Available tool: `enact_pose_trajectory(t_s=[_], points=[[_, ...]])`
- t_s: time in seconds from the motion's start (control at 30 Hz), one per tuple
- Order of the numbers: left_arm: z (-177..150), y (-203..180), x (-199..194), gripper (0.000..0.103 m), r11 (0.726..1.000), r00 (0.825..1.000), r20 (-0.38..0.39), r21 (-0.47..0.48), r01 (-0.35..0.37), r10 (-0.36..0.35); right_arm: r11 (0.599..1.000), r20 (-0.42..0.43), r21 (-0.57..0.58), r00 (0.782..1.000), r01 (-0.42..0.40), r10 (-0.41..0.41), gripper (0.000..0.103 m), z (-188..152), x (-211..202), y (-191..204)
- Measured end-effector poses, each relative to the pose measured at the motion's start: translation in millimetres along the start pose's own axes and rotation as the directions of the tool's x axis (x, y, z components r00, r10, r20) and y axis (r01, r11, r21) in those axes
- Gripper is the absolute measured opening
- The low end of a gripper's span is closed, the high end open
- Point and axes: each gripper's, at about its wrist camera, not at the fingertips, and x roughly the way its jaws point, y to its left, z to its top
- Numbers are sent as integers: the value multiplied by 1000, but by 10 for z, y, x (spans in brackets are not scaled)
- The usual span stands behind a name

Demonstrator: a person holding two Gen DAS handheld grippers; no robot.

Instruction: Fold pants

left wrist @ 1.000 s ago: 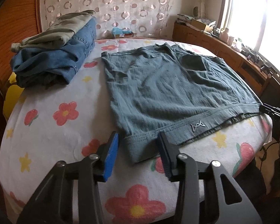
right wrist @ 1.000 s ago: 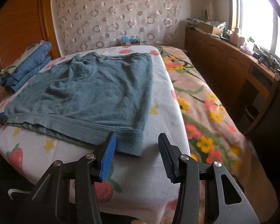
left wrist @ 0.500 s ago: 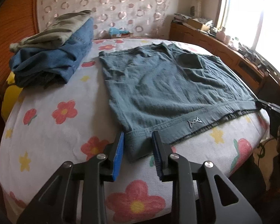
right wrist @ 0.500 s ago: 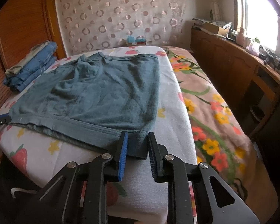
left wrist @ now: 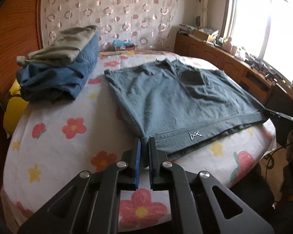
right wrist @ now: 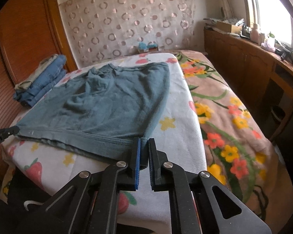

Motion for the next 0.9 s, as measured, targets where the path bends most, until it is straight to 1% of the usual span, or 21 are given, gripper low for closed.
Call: enact_pose_trajectory(t_s=[0.3, 0.4, 0.53, 0.6, 0.7, 0.73, 0.77, 0.9], points=[[64, 38, -316, 3, 1000, 998, 59, -6, 7, -6, 999, 34, -53, 999, -7, 9, 5, 64, -286, 173], [66, 60, -339, 3, 1000, 999, 52, -7, 10, -9, 997, 42, -77, 999, -4, 8, 5, 56, -388, 231], [46, 59, -256, 3, 1000, 1000, 28, -9, 10, -10, 996, 26, -84, 1000, 9, -7, 5, 14, -367, 246], [69, 40, -226, 3, 1000, 1000, 23, -7, 14, -13, 997, 11, -81, 1000, 11, -10, 10, 6, -315, 248], [113, -26, -216, 3, 1000, 999, 27, 5, 19, -19, 996, 11, -84, 999, 34, -33, 24, 8, -290, 274], [141, -56, -214, 3, 1000, 999, 30, 11, 21, -21, 996, 14, -85, 999, 33, -32, 35, 14, -291, 279], [148, -69, -219, 3, 1000, 999, 32, 16, 23, -23, 996, 21, -83, 999, 33, -31, 39, 28, -296, 283], [269, -245, -167, 3, 997, 999, 24, 65, 44, -45, 995, 40, -92, 999, 24, -21, 40, 74, -315, 323]])
